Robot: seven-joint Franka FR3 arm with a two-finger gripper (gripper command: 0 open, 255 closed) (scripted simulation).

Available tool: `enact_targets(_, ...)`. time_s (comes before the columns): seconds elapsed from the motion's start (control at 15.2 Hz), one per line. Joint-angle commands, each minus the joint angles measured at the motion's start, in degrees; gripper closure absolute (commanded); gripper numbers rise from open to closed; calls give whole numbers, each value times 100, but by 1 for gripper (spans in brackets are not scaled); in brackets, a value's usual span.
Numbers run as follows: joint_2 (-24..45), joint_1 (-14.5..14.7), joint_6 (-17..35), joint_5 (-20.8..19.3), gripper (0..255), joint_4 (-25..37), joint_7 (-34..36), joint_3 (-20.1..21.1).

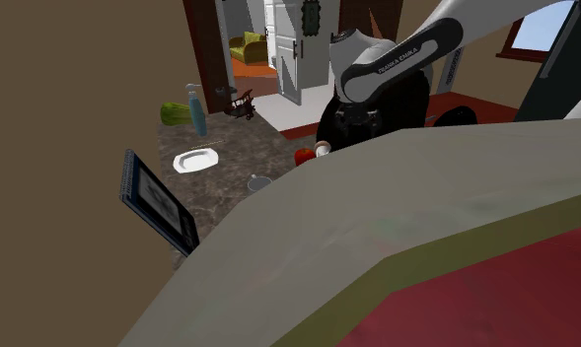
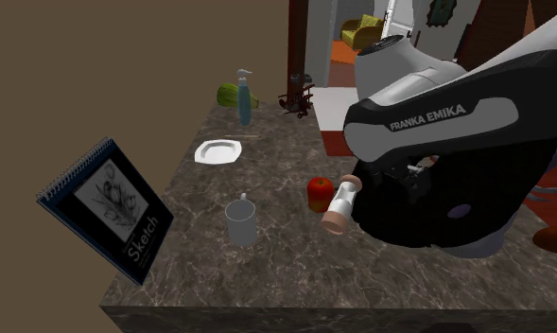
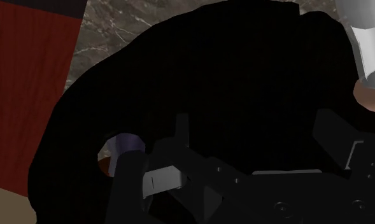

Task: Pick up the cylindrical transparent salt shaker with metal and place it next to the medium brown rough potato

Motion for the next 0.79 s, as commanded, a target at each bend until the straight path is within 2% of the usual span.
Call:
enact_targets(0.0,50,-26,151,-56,0,-101,43,-18)
enact_targets(0.59,69,-34,192,-74,0,-124,53,-24)
enact_targets(0.66,69,-34,192,-74,255,-124,53,-24)
enact_targets(0.73,69,-34,192,-74,255,-124,53,-24)
